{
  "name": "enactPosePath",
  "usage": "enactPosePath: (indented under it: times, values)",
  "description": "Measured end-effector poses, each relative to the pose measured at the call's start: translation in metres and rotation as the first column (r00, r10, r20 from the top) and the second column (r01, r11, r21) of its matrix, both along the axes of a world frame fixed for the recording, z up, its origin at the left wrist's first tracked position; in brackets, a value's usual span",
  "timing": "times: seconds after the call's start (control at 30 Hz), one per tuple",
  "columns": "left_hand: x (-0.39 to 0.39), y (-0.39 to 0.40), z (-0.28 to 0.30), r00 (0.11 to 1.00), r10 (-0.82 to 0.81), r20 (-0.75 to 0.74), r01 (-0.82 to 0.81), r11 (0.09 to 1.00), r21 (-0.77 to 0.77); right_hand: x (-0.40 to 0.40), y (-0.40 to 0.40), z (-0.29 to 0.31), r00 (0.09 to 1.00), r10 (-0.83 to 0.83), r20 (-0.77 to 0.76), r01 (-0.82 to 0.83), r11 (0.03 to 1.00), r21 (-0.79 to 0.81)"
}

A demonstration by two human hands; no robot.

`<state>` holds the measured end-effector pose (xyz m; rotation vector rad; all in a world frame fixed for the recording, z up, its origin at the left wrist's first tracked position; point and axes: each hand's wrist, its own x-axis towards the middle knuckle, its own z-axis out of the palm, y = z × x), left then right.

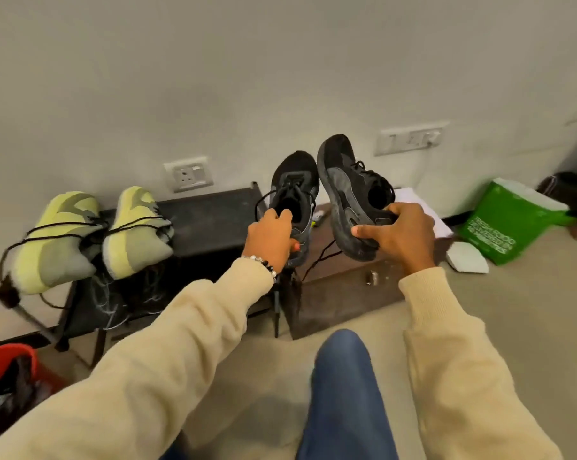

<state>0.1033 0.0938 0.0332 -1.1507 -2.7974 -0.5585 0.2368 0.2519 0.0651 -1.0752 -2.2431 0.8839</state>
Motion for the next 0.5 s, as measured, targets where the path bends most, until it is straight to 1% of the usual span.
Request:
enactPosePath:
  times: [0.07,0.13,0.2,0.33,0.47,0.5]
  values:
    - [0.030,0.024,-0.013,0.995,-0.071,0.068,0.069,0.997,0.023,0.039,0.011,-0.007,0.997,-0.073,0.039,0.072,0.997,0.034]
    - [0.060,0.051,-0.031,0.983,-0.140,0.117,0.140,0.990,0.010,0.079,0.023,-0.021,0.985,-0.156,0.072,0.153,0.987,0.054]
    - [0.089,0.077,-0.051,0.967,-0.176,0.186,0.182,0.983,-0.019,0.114,0.031,-0.041,0.971,-0.219,0.100,0.213,0.974,0.073]
    - [0.152,0.131,-0.099,0.929,-0.184,0.321,0.226,0.969,-0.098,0.174,0.058,-0.110,0.909,-0.362,0.207,0.365,0.931,0.024]
    - [0.200,0.171,-0.163,0.897,-0.177,0.405,0.284,0.932,-0.223,0.210,0.072,-0.184,0.835,-0.461,0.302,0.494,0.869,-0.041]
    - [0.207,0.173,-0.178,0.890,-0.154,0.429,0.276,0.931,-0.239,0.213,0.067,-0.196,0.826,-0.465,0.319,0.505,0.862,-0.051]
